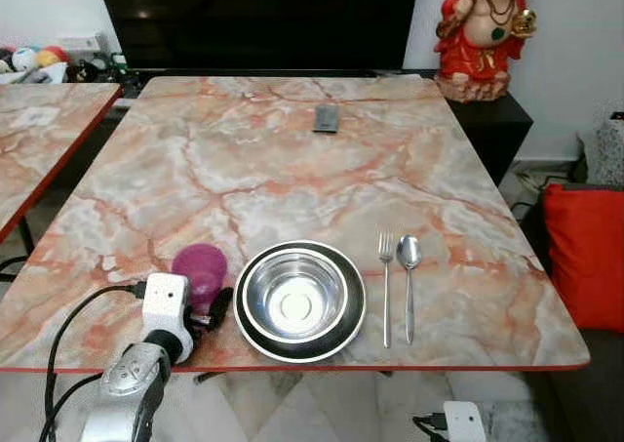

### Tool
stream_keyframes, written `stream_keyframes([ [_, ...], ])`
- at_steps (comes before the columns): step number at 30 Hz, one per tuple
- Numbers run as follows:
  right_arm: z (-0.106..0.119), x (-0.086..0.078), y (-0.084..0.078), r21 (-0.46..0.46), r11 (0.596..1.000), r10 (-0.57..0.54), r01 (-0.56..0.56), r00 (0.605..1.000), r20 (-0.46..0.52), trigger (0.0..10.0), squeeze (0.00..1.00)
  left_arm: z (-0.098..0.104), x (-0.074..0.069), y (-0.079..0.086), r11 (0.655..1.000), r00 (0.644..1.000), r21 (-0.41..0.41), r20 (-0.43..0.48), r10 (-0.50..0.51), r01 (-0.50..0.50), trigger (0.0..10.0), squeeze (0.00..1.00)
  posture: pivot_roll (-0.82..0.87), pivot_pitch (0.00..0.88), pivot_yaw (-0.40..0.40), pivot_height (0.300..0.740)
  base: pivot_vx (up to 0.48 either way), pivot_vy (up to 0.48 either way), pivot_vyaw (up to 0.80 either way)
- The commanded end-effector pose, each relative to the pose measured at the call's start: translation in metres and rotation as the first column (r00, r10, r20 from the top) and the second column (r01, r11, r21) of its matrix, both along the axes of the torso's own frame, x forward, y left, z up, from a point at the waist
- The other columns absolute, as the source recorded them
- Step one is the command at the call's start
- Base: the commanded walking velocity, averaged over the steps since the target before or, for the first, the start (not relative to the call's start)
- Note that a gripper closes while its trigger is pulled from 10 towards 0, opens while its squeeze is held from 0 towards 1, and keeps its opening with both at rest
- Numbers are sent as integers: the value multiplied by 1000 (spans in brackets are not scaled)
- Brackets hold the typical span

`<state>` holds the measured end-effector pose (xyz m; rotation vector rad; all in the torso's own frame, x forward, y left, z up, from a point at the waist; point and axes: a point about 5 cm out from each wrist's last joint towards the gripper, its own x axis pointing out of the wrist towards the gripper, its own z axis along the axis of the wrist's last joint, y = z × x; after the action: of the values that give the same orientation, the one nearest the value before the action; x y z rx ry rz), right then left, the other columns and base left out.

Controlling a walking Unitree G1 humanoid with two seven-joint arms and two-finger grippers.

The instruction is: Setting the table

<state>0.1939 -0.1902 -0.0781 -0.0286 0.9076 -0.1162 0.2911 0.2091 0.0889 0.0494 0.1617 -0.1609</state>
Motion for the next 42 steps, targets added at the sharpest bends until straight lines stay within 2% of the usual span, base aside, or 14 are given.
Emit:
stream_keyframes([
  [1,-1,-2,0,1,1000,-3,3,1000,-12,10000,0,-13,-5,1,1000,998,5,-69,4,-4,10000,608,-23,101,-6,740,0,0,0],
  [20,0,-1,0,-1,1000,5,-5,1000,-12,10000,0,-8,-4,7,998,998,22,-38,52,-51,10000,549,-18,97,-12,740,0,0,0],
  [23,0,-1,-1,-2,1000,7,-7,1000,-12,10000,0,-6,-4,11,996,996,29,-22,84,-84,10000,553,-15,96,-15,740,0,0,0],
  [25,0,0,-1,-3,1000,9,-9,1000,-13,10000,0,-3,-3,16,992,993,35,-1,121,-121,10000,506,-15,96,-15,740,0,0,0],
  [28,0,0,-1,-3,1000,10,-10,1000,-13,10000,0,0,-1,18,987,988,31,24,154,-155,10000,506,-15,94,-16,740,0,0,0],
  [30,0,0,-1,-3,1000,10,-10,1000,-12,10000,0,1,-1,18,987,987,25,31,159,-160,10000,427,-15,94,-16,740,0,0,0],
  [31,0,0,-1,-3,1000,10,-10,1000,-12,10000,0,1,-1,18,987,987,24,32,159,-160,10000,427,-15,94,-16,740,0,0,0],
  [32,0,0,-1,-3,1000,10,-10,1000,-12,10000,0,1,-1,17,987,987,23,32,158,-159,10000,173,-15,94,-16,740,0,0,0],
  [33,0,0,-1,-3,1000,10,-10,1000,-12,10000,0,1,-1,16,988,988,22,30,151,-152,10000,0,-15,94,-16,740,0,0,0],
  [42,-1,-1,-1,-2,1000,9,-9,1000,-13,10000,0,-1,-2,13,990,990,19,28,138,-138,10000,0,-16,94,-15,740,0,0,0],
])
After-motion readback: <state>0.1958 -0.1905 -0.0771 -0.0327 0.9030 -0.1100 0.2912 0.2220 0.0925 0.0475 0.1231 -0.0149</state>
